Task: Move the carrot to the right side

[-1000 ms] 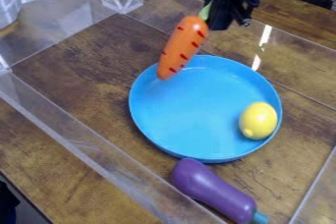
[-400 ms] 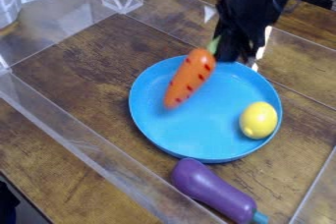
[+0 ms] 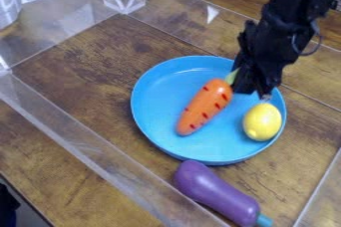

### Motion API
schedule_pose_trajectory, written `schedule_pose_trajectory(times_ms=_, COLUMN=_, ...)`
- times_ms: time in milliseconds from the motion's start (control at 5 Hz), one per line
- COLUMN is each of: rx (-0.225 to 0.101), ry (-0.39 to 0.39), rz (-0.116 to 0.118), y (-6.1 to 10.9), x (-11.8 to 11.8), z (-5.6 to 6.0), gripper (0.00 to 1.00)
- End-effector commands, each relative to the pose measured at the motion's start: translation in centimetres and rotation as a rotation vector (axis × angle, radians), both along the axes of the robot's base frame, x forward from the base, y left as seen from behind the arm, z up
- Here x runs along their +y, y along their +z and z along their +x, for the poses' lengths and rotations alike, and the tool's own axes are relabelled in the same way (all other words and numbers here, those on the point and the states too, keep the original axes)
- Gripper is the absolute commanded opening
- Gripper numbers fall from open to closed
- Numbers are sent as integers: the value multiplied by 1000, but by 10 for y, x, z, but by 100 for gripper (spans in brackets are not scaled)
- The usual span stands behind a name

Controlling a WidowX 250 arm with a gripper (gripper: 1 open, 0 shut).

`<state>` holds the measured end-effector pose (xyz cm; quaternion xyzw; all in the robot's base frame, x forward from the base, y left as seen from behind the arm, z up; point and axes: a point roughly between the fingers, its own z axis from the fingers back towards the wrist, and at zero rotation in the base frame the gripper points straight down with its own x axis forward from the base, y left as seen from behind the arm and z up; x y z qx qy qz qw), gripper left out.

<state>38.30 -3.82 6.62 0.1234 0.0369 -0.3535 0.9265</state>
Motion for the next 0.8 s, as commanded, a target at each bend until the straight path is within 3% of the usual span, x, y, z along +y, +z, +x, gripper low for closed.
schedule_pose_trajectory(times_ms=0, rx=-90, ry=-51, rz=2, y=35, x=2, z=18, gripper=0)
schedule_pose_trajectory(times_ms=200, rx=-115, ry=-85, rz=20, y=57, x=10, z=30, gripper=0)
schedule_pose_trajectory(times_ms=400, rx=-121, ry=-70, rz=27, y=57, x=14, z=36, gripper=0)
schedule_pose_trajectory(times_ms=600, rx=-116, ry=-55, rz=25, y=47, x=18, z=40, gripper=100)
